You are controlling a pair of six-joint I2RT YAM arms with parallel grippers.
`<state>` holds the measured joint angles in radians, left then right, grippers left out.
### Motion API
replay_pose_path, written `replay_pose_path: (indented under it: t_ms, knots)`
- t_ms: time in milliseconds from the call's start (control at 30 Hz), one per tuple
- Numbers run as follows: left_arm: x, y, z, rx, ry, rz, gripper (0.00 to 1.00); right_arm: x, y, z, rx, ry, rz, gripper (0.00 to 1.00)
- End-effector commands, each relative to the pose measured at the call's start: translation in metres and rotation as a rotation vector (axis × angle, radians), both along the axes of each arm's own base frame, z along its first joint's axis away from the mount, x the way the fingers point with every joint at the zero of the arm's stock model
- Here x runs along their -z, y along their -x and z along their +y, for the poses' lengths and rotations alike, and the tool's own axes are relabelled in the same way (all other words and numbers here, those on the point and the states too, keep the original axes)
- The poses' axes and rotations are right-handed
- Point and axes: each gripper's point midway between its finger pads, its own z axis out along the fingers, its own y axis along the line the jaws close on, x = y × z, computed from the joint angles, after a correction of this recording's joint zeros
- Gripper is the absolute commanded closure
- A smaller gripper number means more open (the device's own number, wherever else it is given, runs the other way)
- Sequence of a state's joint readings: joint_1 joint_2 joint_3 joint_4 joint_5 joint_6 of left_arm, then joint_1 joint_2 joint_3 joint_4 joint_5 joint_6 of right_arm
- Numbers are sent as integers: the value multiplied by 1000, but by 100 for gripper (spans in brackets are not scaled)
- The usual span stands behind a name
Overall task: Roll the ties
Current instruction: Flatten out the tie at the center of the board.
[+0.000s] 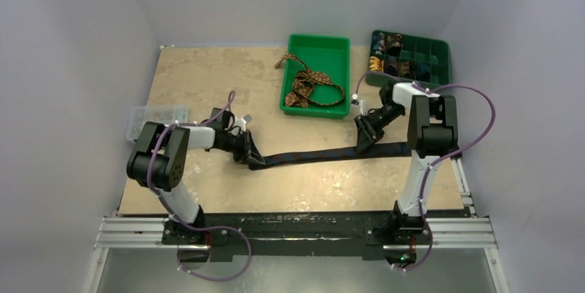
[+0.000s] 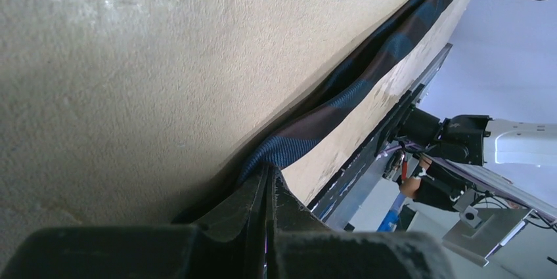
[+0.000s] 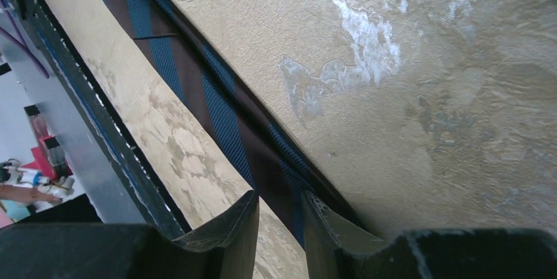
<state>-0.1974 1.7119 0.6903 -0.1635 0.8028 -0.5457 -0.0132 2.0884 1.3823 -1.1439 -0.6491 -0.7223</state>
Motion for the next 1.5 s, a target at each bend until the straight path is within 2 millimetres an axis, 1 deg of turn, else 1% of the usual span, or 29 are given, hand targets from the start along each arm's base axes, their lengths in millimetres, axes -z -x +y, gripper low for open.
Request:
replay_pose_path:
  t_ms: [0,33,67,133,200,233,300,367,400,467,533,633,733,800,867,967,1033,1067,1100,1133,1200,1267,1300,1333,1367,1400,1467]
  knots:
    - [14,-9,15,-5,-110,-1,100,24,-12,-22,-85,121,-123,68]
    - [9,-12,14,6,-105,-23,100,17,-16,-22,-87,117,-154,68]
    - [1,-17,12,30,-93,-63,100,10,-21,-20,-90,108,-189,66]
    - [-30,-33,2,91,-24,-180,99,-9,-32,-16,-98,82,-275,62]
    - [-68,-48,-4,163,12,-312,91,-32,-44,-11,-101,51,-370,56]
    - [-83,-51,-4,196,12,-367,87,-42,-50,-9,-99,43,-413,55]
    - [-101,-48,-1,233,-5,-419,84,-59,-58,4,-135,33,-482,53]
    - [-110,-36,1,239,14,-387,84,-66,-62,13,-170,35,-517,49]
    - [-111,-30,0,233,28,-369,84,-69,-64,17,-186,38,-532,47]
    - [-104,-22,-2,189,48,-313,86,-72,-66,30,-219,36,-569,44]
    - [-88,-17,1,153,33,-267,87,-74,-68,44,-249,34,-621,42]
    - [-56,-18,13,109,-27,-207,89,-76,-62,68,-319,31,-697,38]
    - [-34,-19,21,82,-33,-125,90,-68,-53,92,-424,38,-747,34]
    - [-23,-16,24,85,-55,-90,90,-59,-47,102,-491,51,-758,32]
    - [-12,-16,27,84,-79,-54,91,-50,-43,107,-541,65,-763,29]
    - [-9,-20,31,102,-114,-36,91,-44,-39,110,-604,73,-774,25]
    - [-17,-26,31,126,-119,-61,89,-46,-38,108,-638,70,-797,22]
    - [-26,-31,30,143,-106,-97,88,-48,-37,108,-651,68,-811,22]
    - [-40,-35,26,173,-66,-152,85,-52,-35,108,-663,54,-829,21]
    - [-60,-39,22,204,-30,-240,81,-56,-32,108,-668,43,-848,21]
    - [-99,-43,21,297,-7,-473,70,-63,-27,98,-678,52,-887,20]
    - [-127,-42,26,418,-45,-740,52,-67,-22,86,-688,65,-916,16]
    - [-135,-37,29,498,-75,-860,45,-66,-21,80,-699,81,-925,13]
    - [-136,-30,32,591,-113,-956,32,-62,-19,75,-721,100,-930,11]
    - [-133,-22,34,690,-150,-1031,17,-57,-17,71,-745,114,-928,9]
    - [-127,-15,36,786,-186,-1092,9,-52,-17,68,-764,130,-923,8]
    - [-112,-1,38,945,-220,-1162,4,-42,-19,65,-780,149,-912,2]
